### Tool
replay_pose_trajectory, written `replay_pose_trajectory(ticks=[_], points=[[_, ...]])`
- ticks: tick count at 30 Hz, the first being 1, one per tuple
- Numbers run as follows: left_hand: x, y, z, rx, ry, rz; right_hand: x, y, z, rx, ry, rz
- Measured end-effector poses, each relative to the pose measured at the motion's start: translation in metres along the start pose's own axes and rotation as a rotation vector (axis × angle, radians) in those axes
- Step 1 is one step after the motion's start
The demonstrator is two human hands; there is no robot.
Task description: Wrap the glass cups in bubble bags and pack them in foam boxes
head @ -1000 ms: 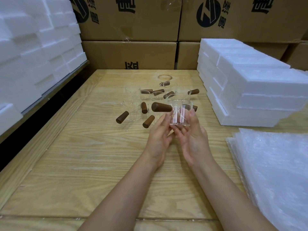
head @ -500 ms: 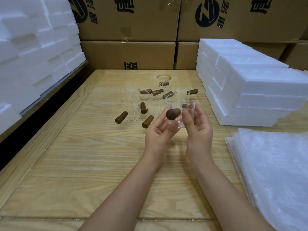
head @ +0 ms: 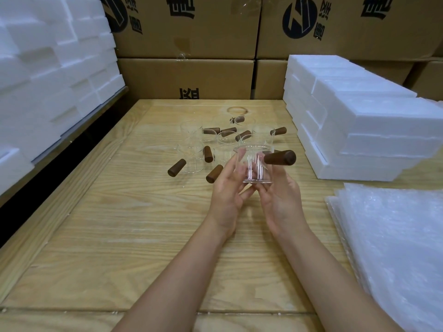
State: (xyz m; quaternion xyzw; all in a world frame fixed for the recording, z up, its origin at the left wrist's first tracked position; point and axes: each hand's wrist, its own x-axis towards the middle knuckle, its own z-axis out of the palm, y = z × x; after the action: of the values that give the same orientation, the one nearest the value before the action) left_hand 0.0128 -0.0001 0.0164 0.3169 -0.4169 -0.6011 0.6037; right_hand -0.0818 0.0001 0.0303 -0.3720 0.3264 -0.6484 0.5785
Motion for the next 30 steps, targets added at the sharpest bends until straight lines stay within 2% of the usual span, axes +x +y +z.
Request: replay_pose_trajectory(ticks=[10,15,21,26,30], points=[[-0.001,-0.001,0.0,0.067,0.06,0.102,0.001,0.002,-0.004,-0.238,0.114,-0.113],[-0.001,0.002,0.002,-0.02,0.114,0.094,-0.002,-0.001,-0.004,-0.424,0.167,-0.348],[-0.002,0.004,0.002,-0.159,0.042,-0.078,-0.017,-0.007,-0.004,-0.533,-0.02,-0.637],[-0.002,0.004,0.001,-0.134,-0.006,-0.087,-0.016,-0.009,-0.002,-0.623,0.105,-0.688],[-0.002,0.005,0.0,-0.093,0.006,-0.011,-0.015,-0.012,-0.001,-0.499,0.182,-0.574]])
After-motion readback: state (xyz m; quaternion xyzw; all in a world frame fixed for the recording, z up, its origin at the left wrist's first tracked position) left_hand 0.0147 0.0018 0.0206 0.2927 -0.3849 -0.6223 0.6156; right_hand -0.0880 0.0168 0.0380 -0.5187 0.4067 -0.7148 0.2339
